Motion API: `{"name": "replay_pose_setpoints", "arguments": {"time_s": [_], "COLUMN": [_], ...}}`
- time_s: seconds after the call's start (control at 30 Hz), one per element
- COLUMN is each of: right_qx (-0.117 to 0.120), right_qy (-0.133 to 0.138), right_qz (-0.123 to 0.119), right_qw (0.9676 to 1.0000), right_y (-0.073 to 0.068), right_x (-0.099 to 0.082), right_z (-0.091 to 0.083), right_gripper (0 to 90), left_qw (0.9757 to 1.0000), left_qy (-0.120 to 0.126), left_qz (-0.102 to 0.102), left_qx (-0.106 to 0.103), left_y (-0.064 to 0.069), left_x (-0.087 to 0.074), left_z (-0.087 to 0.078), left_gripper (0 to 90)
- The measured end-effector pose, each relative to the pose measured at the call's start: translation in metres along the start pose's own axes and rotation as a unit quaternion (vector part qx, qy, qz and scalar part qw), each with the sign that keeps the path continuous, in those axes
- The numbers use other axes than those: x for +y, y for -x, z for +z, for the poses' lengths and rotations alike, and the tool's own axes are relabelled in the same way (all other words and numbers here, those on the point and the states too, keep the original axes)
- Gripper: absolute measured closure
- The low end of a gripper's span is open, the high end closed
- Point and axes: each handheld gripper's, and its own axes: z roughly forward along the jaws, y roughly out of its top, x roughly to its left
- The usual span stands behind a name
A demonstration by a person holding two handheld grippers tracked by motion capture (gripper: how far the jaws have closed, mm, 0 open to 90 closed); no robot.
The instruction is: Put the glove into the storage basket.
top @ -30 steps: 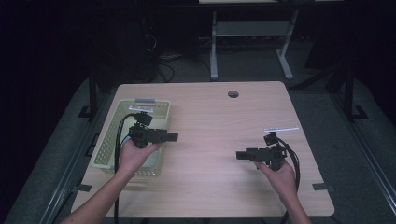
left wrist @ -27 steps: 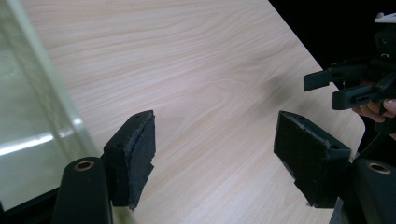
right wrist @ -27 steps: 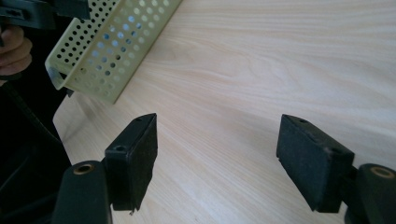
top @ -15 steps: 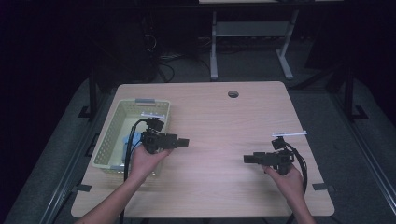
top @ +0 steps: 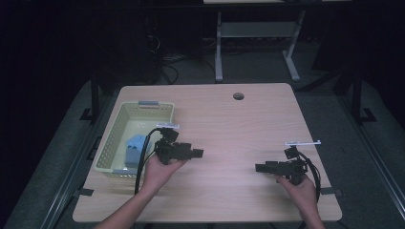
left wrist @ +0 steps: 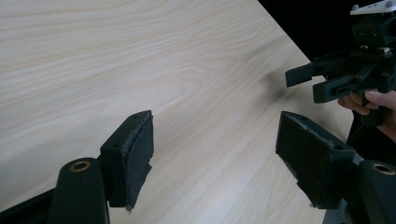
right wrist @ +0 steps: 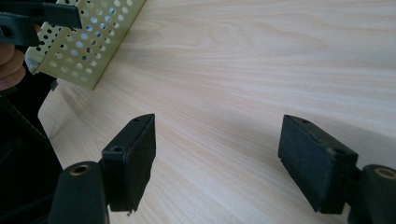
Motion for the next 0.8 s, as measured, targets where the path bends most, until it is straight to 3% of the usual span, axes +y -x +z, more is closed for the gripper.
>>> {"name": "replay_pose_setpoints", "arguments": {"time_s": [0.5,0.67,0.8], "right_qx": [-0.016,-0.009,-0.016], "right_qy": [0.002,0.009,0.019], "right_qz": [0.006,-0.003,-0.022], "right_qw": [0.9999,0.9999,0.9994], "right_y": [0.015,0.012,0.008], "right_x": [-0.022,-0.026,-0.025], "right_z": [-0.008,-0.01,-0.01], "right_gripper": [26.3,25.1,25.0], "left_qw": [0.9993,0.9986,0.998], "left_qy": [-0.003,0.003,-0.007], "left_qz": [0.035,0.051,0.061], "left_qx": [-0.014,-0.013,-0.015], "left_y": [0.016,0.019,0.023], "left_x": [-0.034,-0.048,-0.051], "left_z": [0.031,0.035,0.037], "left_gripper": [26.4,26.4,26.2]}}
